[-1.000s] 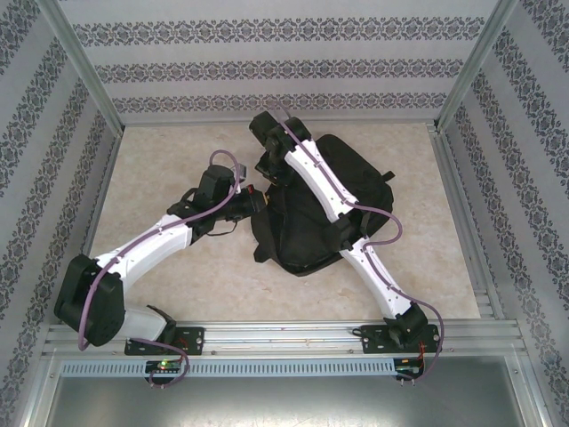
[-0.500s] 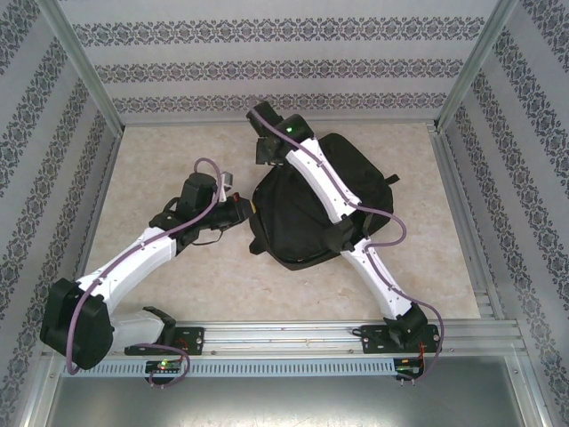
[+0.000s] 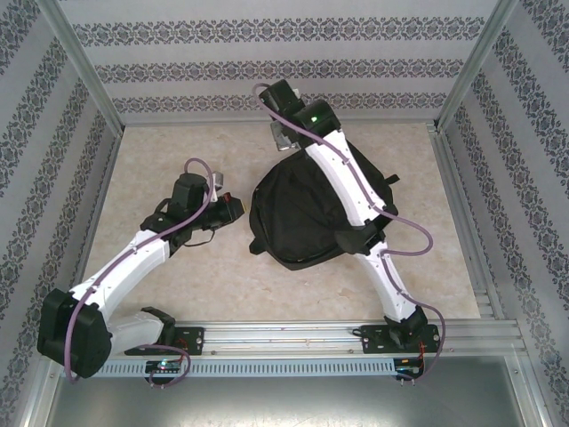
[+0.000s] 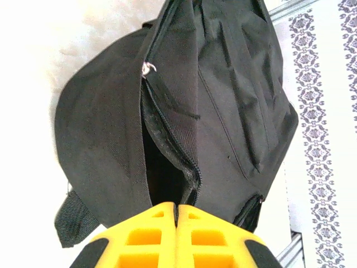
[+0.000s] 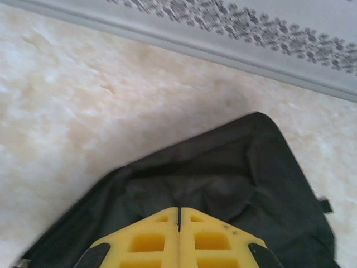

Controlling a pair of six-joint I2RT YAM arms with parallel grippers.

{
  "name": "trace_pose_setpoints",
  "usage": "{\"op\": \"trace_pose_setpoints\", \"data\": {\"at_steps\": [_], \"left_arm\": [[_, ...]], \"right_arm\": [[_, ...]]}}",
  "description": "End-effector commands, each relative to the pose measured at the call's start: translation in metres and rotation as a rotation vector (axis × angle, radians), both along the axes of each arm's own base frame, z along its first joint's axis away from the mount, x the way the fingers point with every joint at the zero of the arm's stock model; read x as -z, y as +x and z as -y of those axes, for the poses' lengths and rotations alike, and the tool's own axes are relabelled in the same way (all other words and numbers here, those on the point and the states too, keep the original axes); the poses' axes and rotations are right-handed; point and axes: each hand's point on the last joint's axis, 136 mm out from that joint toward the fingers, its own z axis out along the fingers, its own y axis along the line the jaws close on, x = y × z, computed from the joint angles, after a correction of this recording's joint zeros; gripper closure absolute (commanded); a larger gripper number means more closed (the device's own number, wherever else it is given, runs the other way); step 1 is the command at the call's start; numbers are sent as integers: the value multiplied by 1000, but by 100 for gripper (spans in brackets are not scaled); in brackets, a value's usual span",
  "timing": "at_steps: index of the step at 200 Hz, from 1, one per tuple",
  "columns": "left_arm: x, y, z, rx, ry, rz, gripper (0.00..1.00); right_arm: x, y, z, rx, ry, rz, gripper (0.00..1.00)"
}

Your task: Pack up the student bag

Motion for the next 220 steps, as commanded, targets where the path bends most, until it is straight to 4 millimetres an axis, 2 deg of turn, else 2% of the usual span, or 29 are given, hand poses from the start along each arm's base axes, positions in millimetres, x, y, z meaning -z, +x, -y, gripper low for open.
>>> {"op": "trace_pose_setpoints", "data": {"at_steps": [1,13,29,36,45,56,69,80,86,91,97,114,137,154,165,175,191,201,220], "left_arm": [[-3,14,-7,-14,63,11,98],[-4,21,-7,-23,72,3,91],[-7,35,-7,-49,83,9,88],[-8,42,-8,-67,89,15,82],[-10,52,-9,-92,100,19,73],[-10,65,-11,-113,127,24,63],[-9,80,-8,-111,142,26,51],[-5,92,0,-85,142,17,39],[1,99,6,-61,143,2,35],[5,105,11,-38,146,-9,33],[13,111,18,-14,151,-30,30],[34,126,28,35,189,-67,28],[59,142,32,92,266,-101,28],[66,146,51,168,212,-113,31],[70,145,61,199,167,-124,36],[74,144,65,206,159,-139,45],[81,137,58,178,191,-169,64],[83,130,53,152,191,-181,74],[85,108,45,105,145,-200,86]], "right_arm": [[9,-13,20,-43,-154,-69,98],[9,-23,31,-32,-226,-77,89],[8,-37,55,12,-320,-88,75],[5,-44,65,37,-315,-84,68],[13,-57,74,49,-285,-97,60],[21,-74,83,56,-177,-90,49],[32,-95,96,98,5,-77,45],[51,-112,106,144,188,-64,41],[68,-119,114,184,281,-73,39],[72,-125,121,222,380,-65,38],[92,-135,128,262,481,-100,36],[127,-143,148,350,712,-153,35],[154,-141,167,390,809,-161,34],[164,-130,169,379,839,-160,32],[170,-121,169,370,844,-172,33],[177,-111,169,369,847,-186,35],[181,-91,170,340,825,-187,38],[178,-76,168,309,803,-185,40],[168,-47,157,226,791,-190,44]]}}
